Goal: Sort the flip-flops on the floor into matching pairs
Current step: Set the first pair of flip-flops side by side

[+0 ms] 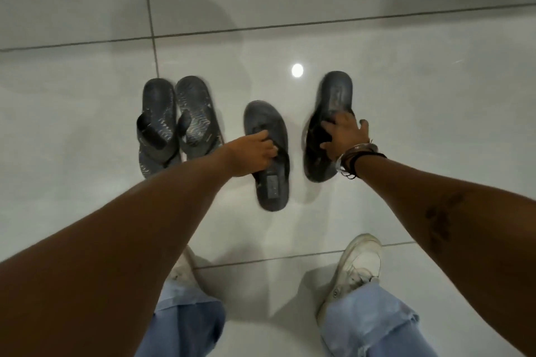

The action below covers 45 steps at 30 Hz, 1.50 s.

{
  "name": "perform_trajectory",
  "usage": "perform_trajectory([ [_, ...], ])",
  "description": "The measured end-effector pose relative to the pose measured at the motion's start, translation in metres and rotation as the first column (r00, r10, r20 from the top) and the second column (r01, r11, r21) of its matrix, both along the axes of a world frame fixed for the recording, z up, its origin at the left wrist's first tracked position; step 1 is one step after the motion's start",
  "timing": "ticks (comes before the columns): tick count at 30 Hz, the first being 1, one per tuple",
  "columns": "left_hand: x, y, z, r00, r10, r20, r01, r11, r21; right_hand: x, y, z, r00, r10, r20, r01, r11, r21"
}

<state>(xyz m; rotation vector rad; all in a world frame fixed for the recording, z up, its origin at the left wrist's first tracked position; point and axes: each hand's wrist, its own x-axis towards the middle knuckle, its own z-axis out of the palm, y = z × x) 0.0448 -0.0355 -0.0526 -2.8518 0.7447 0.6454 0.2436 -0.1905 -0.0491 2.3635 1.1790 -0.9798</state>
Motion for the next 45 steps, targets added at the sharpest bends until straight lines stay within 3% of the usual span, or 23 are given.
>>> perform_trajectory([
  [4,0.023,-0.007,0.001,0.987,-0.149,-0.056,0.158,0.960,0.229,0.017,-0.019,-0.014,0.996,0.011,-0.092,-0.005,0.998,0.068],
  [13,0.022,-0.032,0.003,0.897,-0.404,-0.181,0.441,0.853,0.279,0.020,-0.054,-0.017,0.989,0.095,0.112,-0.104,0.991,0.083],
  [17,0.034,-0.038,0.005,0.924,-0.322,-0.207,0.379,0.842,0.384,0.022,-0.055,-0.010,0.994,0.054,0.097,-0.055,0.998,0.006],
  [23,0.030,-0.048,-0.004,0.953,-0.224,-0.205,0.295,0.841,0.454,0.010,-0.056,-0.004,0.974,-0.214,-0.074,0.206,0.973,-0.103],
  [28,0.041,-0.032,-0.006,0.981,-0.167,-0.097,0.192,0.783,0.592,0.026,-0.068,-0.006,0.977,-0.210,-0.040,0.204,0.972,-0.118],
  [33,0.043,-0.020,-0.010,0.984,-0.114,-0.140,0.175,0.781,0.600,0.029,-0.076,-0.010,0.987,-0.159,-0.012,0.157,0.979,-0.131],
  [38,0.047,-0.026,-0.007,0.991,-0.007,-0.134,0.067,0.889,0.453,0.030,-0.077,-0.009,0.982,-0.187,-0.014,0.184,0.976,-0.116],
  [41,0.060,-0.049,0.011,0.982,0.178,-0.066,-0.152,0.944,0.294,0.028,-0.083,-0.004,0.980,-0.197,0.031,0.199,0.977,-0.072],
  [43,0.074,-0.064,0.019,0.900,0.419,-0.119,-0.390,0.897,0.210,0.027,-0.087,0.002,0.980,-0.199,0.017,0.200,0.976,-0.092],
  [45,0.091,-0.076,0.027,0.723,0.673,-0.159,-0.652,0.740,0.167,0.026,-0.094,0.006,0.971,-0.238,0.012,0.238,0.970,-0.058],
])
